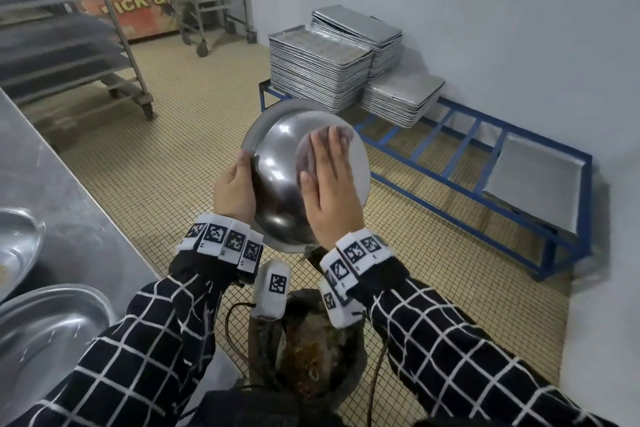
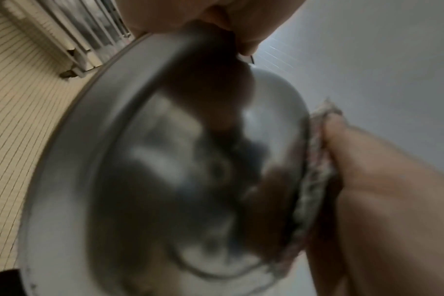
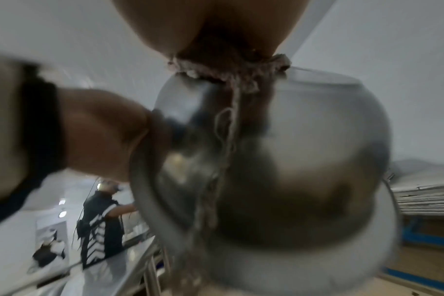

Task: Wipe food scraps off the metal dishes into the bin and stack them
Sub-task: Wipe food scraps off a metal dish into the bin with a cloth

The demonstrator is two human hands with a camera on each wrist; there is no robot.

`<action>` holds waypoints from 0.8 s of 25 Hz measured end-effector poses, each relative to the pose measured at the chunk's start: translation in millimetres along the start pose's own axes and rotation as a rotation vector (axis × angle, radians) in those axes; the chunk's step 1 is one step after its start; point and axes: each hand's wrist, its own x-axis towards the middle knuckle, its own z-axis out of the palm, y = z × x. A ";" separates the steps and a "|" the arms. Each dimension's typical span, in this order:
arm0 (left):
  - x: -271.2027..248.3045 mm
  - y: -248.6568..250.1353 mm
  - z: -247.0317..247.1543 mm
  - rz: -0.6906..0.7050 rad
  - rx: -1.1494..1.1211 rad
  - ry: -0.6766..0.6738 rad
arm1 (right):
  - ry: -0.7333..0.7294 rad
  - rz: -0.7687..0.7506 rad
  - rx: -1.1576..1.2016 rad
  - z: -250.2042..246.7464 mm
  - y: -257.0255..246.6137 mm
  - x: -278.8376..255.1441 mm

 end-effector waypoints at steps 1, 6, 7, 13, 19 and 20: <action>-0.8 0.3 -1.6 -0.008 -0.008 -0.010 | 0.040 0.019 -0.007 -6.0 4.5 7.9; 0.8 -0.8 -6.3 -0.048 -0.033 -0.013 | 0.085 0.384 0.105 -17.9 50.0 -12.9; 0.5 -1.1 -5.3 -0.056 -0.047 -0.002 | 0.053 0.422 0.109 -13.7 53.9 -25.5; -12.2 -1.7 10.5 -0.055 -0.085 0.013 | -0.030 0.118 -0.023 13.7 13.4 -50.9; -11.6 -1.3 8.0 -0.041 -0.022 -0.074 | 0.122 0.037 -0.029 -19.9 30.7 -6.3; -9.1 -2.7 5.7 -0.039 -0.017 -0.084 | 0.134 0.098 -0.002 -23.7 41.4 -7.6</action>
